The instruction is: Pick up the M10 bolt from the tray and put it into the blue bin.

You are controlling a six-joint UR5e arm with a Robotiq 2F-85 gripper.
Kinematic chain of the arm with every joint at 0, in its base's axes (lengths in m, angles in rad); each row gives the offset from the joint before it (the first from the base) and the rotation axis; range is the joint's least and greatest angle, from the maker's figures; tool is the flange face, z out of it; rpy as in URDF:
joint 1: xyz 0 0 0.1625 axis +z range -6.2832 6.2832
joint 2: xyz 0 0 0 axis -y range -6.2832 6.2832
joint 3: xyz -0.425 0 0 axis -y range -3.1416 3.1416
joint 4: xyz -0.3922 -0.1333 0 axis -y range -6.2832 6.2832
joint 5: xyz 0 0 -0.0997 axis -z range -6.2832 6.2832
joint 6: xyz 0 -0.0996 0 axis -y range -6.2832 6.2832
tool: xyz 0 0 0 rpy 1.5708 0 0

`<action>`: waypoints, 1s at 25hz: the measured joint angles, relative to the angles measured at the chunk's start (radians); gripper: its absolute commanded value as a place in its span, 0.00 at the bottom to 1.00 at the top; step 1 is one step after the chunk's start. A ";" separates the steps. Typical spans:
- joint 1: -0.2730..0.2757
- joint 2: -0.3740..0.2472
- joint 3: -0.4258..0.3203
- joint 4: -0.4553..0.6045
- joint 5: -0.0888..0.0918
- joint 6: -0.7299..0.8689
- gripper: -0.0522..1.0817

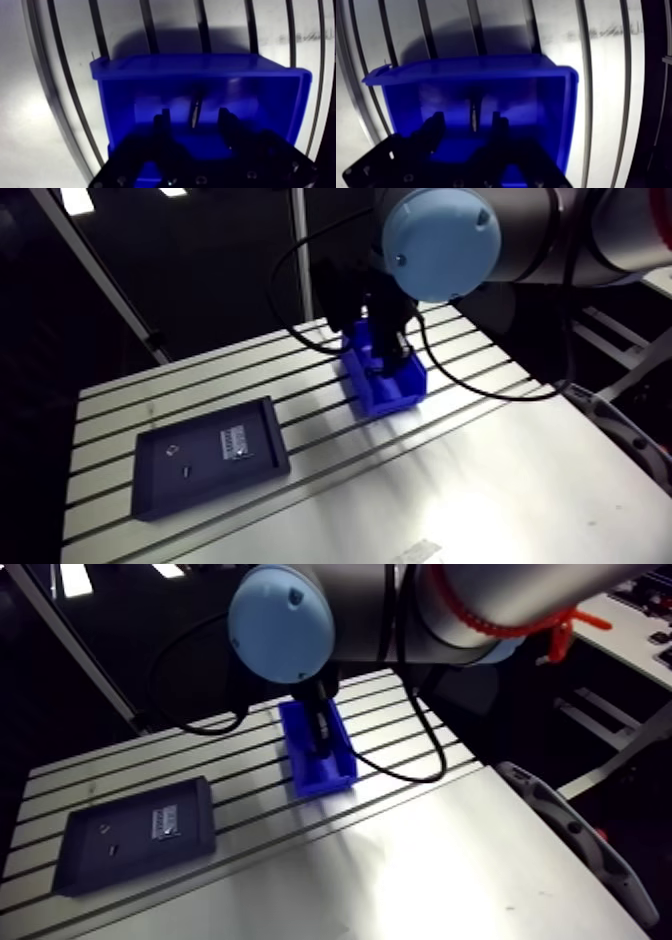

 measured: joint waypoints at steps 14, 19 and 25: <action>0.011 -0.150 -0.046 0.150 -0.014 0.042 0.06; 0.037 -0.201 -0.104 0.244 -0.020 0.260 0.06; 0.086 -0.242 -0.175 0.374 -0.031 0.669 0.06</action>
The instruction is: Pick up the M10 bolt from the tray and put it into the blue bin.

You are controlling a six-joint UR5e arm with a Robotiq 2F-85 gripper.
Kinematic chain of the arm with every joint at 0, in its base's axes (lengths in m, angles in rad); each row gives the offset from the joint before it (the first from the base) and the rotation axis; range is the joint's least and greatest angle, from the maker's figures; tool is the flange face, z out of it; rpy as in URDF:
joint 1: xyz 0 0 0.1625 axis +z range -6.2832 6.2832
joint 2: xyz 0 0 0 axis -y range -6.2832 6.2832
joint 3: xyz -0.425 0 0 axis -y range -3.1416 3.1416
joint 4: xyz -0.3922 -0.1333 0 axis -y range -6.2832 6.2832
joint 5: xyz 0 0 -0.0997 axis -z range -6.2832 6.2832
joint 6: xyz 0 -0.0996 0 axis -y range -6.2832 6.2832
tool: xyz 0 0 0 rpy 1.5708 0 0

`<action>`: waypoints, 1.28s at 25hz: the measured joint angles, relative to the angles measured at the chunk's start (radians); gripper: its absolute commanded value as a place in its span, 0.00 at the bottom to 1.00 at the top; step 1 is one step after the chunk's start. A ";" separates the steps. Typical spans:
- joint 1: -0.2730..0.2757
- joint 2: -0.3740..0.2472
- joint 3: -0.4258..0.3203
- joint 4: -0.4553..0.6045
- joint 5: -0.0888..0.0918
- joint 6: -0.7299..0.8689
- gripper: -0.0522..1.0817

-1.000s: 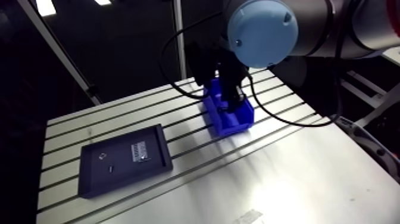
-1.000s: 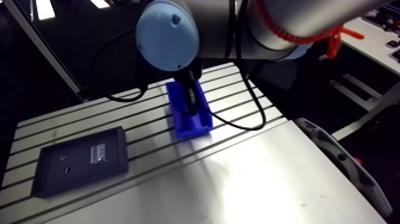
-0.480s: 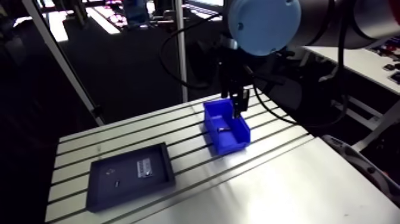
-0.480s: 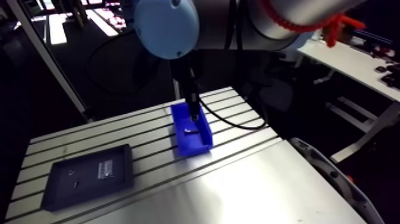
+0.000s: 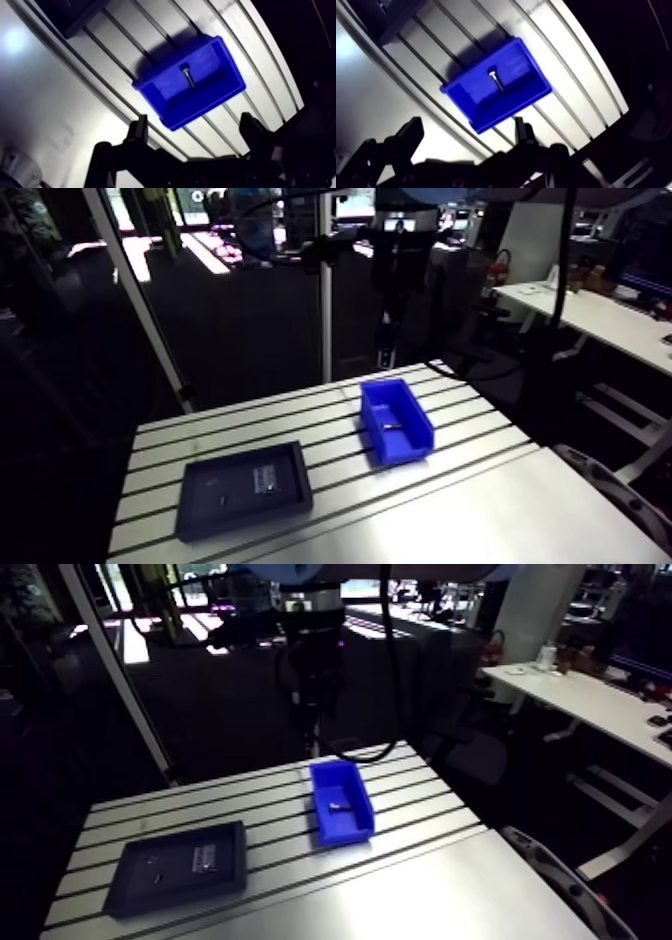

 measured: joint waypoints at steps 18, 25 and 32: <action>0.115 -0.103 -0.212 0.406 0.047 0.892 0.06; 0.122 -0.143 -0.220 0.449 0.068 0.901 0.06; 0.124 -0.173 -0.197 0.437 0.055 0.924 0.06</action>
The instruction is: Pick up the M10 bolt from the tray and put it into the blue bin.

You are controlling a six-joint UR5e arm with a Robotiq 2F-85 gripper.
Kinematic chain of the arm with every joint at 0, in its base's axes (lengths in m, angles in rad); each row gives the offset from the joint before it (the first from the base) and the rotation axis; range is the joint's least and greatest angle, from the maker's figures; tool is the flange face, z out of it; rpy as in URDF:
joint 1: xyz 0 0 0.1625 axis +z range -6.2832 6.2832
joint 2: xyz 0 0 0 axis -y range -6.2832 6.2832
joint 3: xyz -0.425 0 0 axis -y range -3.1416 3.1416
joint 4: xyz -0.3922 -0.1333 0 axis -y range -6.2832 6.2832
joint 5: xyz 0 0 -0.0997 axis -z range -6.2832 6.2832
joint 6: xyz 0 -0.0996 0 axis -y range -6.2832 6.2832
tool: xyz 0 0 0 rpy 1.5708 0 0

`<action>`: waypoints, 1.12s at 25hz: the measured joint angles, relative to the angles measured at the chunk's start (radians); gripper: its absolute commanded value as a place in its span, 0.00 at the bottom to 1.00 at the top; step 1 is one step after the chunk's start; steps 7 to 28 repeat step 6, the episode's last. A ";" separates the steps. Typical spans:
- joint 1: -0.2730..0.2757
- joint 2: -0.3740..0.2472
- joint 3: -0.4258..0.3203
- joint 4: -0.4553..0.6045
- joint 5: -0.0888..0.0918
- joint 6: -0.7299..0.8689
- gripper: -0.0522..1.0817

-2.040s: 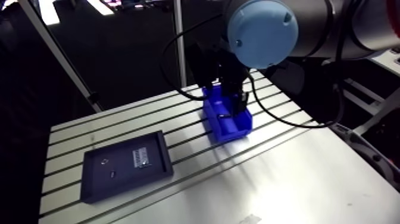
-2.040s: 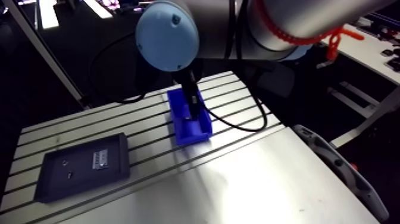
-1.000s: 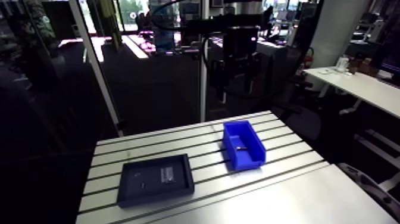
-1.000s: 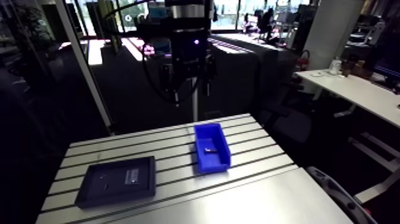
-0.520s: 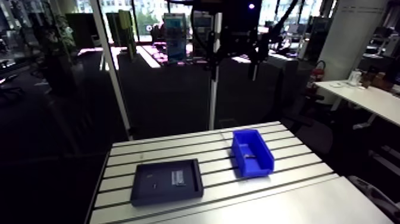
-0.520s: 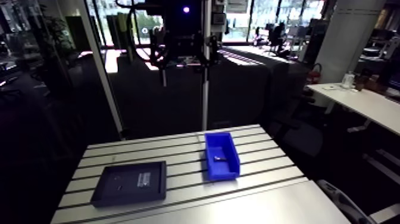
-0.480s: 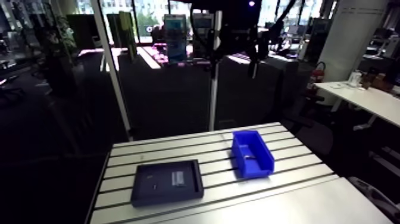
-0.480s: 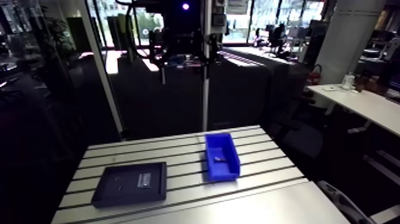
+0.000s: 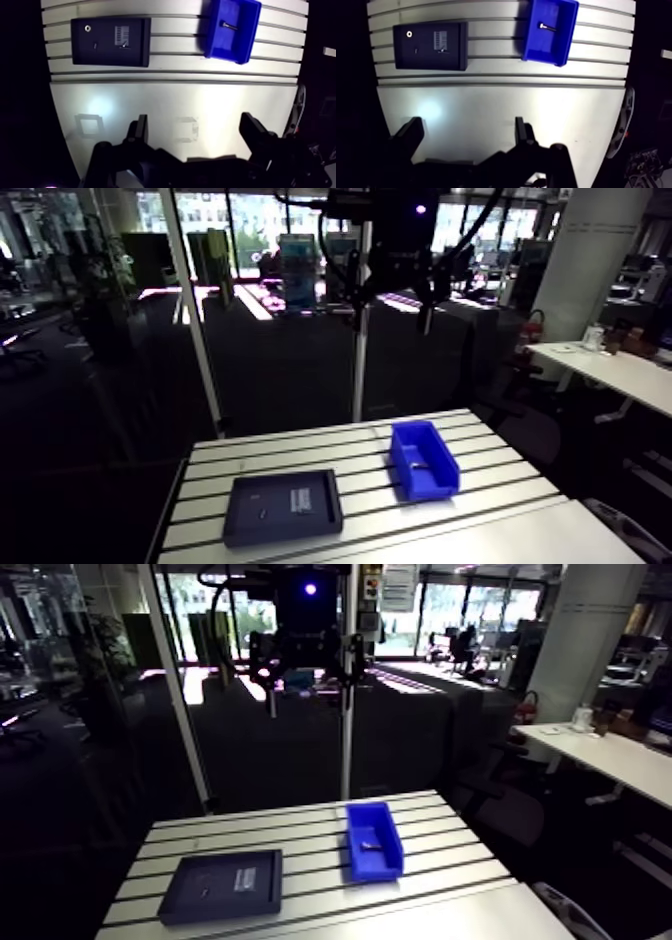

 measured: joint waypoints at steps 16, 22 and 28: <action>0.000 -0.006 -0.001 -0.001 -0.003 0.004 0.06; 0.000 -0.006 -0.001 -0.001 -0.003 0.004 0.06; 0.000 -0.006 -0.001 -0.001 -0.003 0.004 0.06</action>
